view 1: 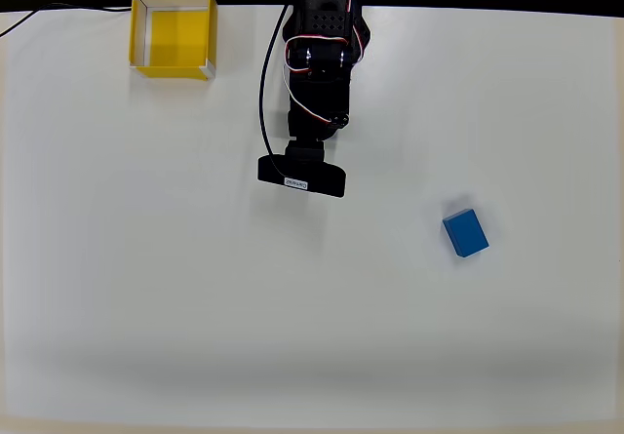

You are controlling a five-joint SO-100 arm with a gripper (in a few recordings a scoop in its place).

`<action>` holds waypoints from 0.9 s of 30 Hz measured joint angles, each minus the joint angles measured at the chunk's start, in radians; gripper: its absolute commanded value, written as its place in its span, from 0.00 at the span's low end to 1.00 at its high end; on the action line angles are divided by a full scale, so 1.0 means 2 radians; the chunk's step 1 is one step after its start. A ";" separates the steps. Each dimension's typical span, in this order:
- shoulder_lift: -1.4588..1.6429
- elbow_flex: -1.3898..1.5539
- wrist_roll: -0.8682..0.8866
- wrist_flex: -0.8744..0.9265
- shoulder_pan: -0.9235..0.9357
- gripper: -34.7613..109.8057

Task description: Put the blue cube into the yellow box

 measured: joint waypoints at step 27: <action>-0.285 -0.202 -0.010 -0.115 -0.021 0.34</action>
